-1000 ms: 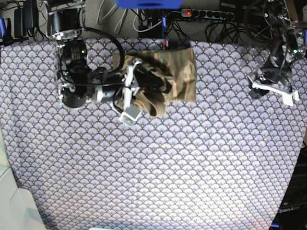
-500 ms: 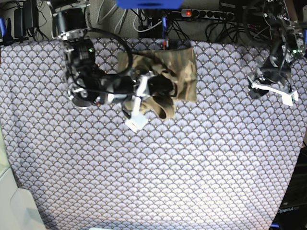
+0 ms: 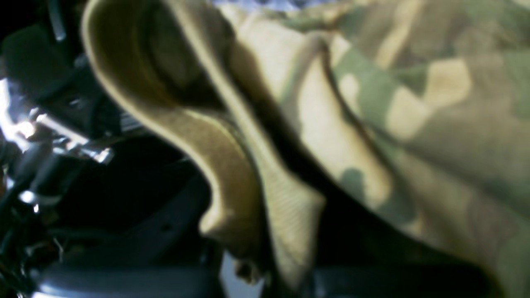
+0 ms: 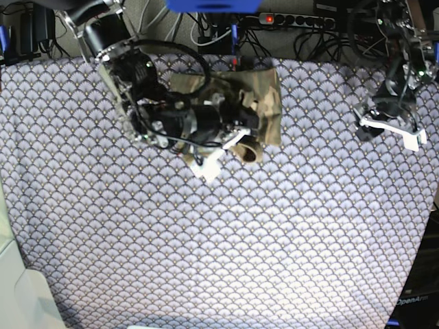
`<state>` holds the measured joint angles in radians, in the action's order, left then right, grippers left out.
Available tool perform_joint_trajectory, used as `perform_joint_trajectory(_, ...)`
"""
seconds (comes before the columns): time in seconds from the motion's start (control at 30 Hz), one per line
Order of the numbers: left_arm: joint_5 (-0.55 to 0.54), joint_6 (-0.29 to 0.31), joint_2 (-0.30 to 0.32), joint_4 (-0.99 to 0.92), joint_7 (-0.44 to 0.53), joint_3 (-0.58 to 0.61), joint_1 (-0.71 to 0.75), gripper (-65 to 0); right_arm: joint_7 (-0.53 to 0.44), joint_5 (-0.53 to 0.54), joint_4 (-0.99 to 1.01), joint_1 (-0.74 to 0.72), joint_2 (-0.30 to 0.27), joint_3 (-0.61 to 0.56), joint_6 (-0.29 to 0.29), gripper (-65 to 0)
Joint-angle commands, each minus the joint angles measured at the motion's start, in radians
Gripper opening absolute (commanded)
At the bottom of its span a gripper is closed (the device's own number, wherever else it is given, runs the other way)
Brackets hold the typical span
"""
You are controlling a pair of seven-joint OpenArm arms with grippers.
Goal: Fold the T-shirt properly
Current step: 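Fold the held end with the right gripper over onto the bundle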
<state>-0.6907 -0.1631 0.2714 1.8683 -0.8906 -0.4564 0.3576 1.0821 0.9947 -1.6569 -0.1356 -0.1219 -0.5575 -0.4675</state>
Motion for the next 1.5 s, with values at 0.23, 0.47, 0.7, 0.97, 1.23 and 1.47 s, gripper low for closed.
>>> perform_joint_trajectory(0.23, -0.007, 0.004, 0.013, 0.020, 0.012, -0.008, 0.021, -34.8, -0.030, 0.046, 0.145, -0.088, 0.003, -0.109, -0.228, -65.0)
perform_joint_trajectory(0.47, -0.007, 0.004, 0.013, 0.020, 0.012, -0.009, 0.025, -34.8, -0.061, -0.079, 0.090, -0.085, 0.008, -0.210, -0.231, -65.0)
perform_joint_trajectory(0.7, -0.007, 0.004, 0.013, 0.020, 0.012, -0.006, 0.025, -34.8, -0.052, -0.079, 0.083, -0.094, 0.020, -0.217, -0.231, -65.0)
perform_joint_trajectory(0.97, -0.007, 0.004, 0.013, 0.020, 0.012, -0.006, 0.025, -34.8, 0.010, -0.081, 0.080, -0.131, 0.060, -0.229, -0.231, -65.0)
perform_joint_trajectory(1.23, -0.007, 0.004, 0.013, 0.020, 0.014, -0.008, 0.025, -34.8, 0.014, -0.079, 0.031, -0.137, 0.067, -0.224, -0.231, -65.0)
perform_joint_trajectory(1.47, -0.007, 0.004, 0.013, 0.020, 0.015, -0.006, 0.024, -34.8, 0.025, -0.079, -0.007, -0.138, 0.064, -0.224, -0.231, -46.6)
